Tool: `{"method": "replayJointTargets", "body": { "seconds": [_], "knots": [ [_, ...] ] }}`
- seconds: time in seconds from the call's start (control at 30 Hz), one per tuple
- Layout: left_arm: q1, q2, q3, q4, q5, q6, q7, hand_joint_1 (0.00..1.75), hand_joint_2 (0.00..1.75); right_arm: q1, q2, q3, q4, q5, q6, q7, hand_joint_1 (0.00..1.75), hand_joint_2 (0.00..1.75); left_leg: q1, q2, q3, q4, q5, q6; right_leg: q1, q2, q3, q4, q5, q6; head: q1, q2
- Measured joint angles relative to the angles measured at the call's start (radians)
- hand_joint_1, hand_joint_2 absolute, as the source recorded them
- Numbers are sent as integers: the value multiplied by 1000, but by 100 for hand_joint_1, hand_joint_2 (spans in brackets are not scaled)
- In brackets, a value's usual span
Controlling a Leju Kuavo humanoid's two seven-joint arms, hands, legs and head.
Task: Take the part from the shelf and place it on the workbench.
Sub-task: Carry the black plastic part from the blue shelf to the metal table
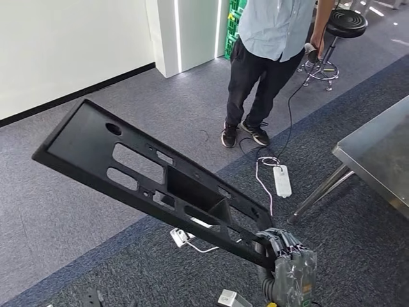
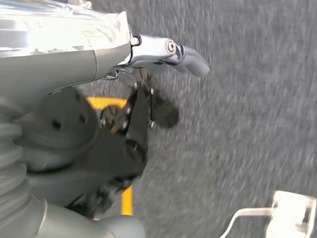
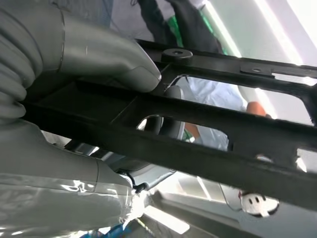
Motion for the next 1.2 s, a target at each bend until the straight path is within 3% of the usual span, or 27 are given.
{"method": "replayJointTargets", "body": {
  "seconds": [0.07,0.1,0.13,0.17,0.23,0.27,0.33,0.4,0.47,0.53,0.57,0.6,0.63,0.67,0.7,0.77,0.83,0.9,0.93,1.0,1.03,1.1,1.13,1.17,1.2],
  "knots": [
    [4,0,0,0,0,-4,-1,0,175,-3,-2,2,2,-1,0,5,175,175,-1,27,4,0,-5,4,-4,-36,-62,124,-52,10,1,0],
    [6,1,1,0,0,-5,-2,0,175,-4,-4,3,4,-1,0,8,175,175,-1,40,6,0,-8,4,-6,-41,-84,165,-61,13,1,0],
    [8,1,1,0,0,-5,-2,0,175,-3,-5,3,5,-2,0,10,175,175,-1,52,9,0,-11,4,-7,-45,-89,173,-51,15,1,0],
    [8,1,1,0,0,-5,-1,0,175,-3,-6,3,7,-3,0,11,175,175,-1,63,13,0,-15,2,-8,-49,-75,140,-24,15,1,0],
    [7,1,1,0,0,-6,-1,0,175,-5,-8,3,8,-5,0,12,175,175,-2,81,25,0,-23,-4,-3,-80,-12,13,42,8,1,0],
    [7,0,1,0,0,-6,-1,0,175,-7,-8,3,7,-5,0,12,175,175,-4,89,30,0,-28,-9,3,-99,15,-42,60,1,1,0],
    [7,0,2,0,0,-6,-1,0,175,-10,-9,5,7,-5,0,12,175,175,-7,107,35,-2,-34,-21,15,-118,32,-83,62,-12,0,0],
    [6,0,2,0,0,-6,0,0,175,-10,-10,6,7,-6,0,13,175,175,-7,122,42,-6,-39,-32,15,-98,30,-89,63,-25,-1,0],
    [4,0,2,0,0,-6,0,0,175,-12,-12,8,7,-7,0,16,175,175,-4,95,36,21,-64,-39,9,-76,35,-98,67,-37,-2,0],
    [6,1,3,0,-1,-6,0,0,175,-16,-12,12,8,-8,0,19,175,175,-4,50,-15,128,-120,-40,6,-54,38,-102,68,-46,-4,0],
    [8,2,4,0,-1,-6,1,0,175,-17,-12,15,9,-8,0,19,175,175,-4,38,-52,198,-146,-40,6,-41,39,-102,67,-48,-5,0],
    [9,2,5,0,-1,-5,1,0,175,-16,-12,17,10,-9,0,20,175,175,-5,32,-83,251,-159,-40,7,-27,40,-102,66,-50,-6,0],
    [10,3,5,0,-1,-5,1,0,175,-16,-13,18,10,-9,0,21,175,175,-6,28,-101,273,-152,-40,7,-12,42,-101,65,-50,-6,0],
    [10,3,6,0,0,-5,1,0,175,-15,-13,18,10,-9,0,21,175,175,-5,26,-100,254,-125,-38,7,3,45,-101,63,-50,-6,0],
    [10,3,6,0,0,-5,1,0,175,-15,-13,19,11,-9,0,21,175,175,-5,19,-83,200,-82,-36,7,19,49,-101,61,-48,-6,0],
    [9,4,6,0,-1,-5,1,0,175,-15,-13,20,11,-9,1,21,175,175,1,-20,-34,73,-17,-32,7,47,53,-96,56,-42,-4,0],
    [7,4,6,0,-2,-5,1,0,175,-15,-13,20,11,-9,1,22,175,175,1,-49,-12,19,-5,-28,5,68,48,-93,53,-32,-4,0],
    [5,4,6,0,-1,-5,1,0,175,-12,-14,20,11,-10,0,22,175,175,-1,-38,-9,13,-6,-20,1,84,43,-93,53,-20,-4,0],
    [3,4,6,0,0,-5,1,0,175,-11,-14,20,10,-10,0,23,175,175,-1,-29,-7,11,-6,-15,1,74,40,-86,47,-15,-3,0],
    [2,2,6,0,-1,-6,1,0,175,-14,-16,20,10,-9,0,23,175,175,3,-5,0,6,-7,-3,2,22,13,-25,11,-3,0,0],
    [3,2,6,0,-1,-7,1,0,175,-15,-16,20,10,-9,0,23,175,175,2,8,3,5,-9,0,3,-11,-15,35,-19,2,2,0],
    [5,2,6,0,-1,-7,1,0,175,-15,-17,21,11,-9,0,23,175,175,0,34,7,5,-15,4,0,-41,-82,164,-68,9,3,0],
    [6,3,7,0,-1,-6,2,0,175,-14,-17,21,11,-9,0,23,175,175,0,47,9,6,-18,3,-2,-45,-99,194,-69,11,3,0],
    [6,3,7,0,-1,-7,2,0,175,-13,-18,22,11,-9,0,24,175,175,-1,58,13,6,-21,2,-3,-49,-96,183,-51,11,3,0],
    [6,3,7,0,-1,-7,2,0,175,-13,-18,22,11,-10,0,24,175,175,-1,69,18,6,-25,0,-3,-54,-72,132,-16,9,3,0]
  ]
}}
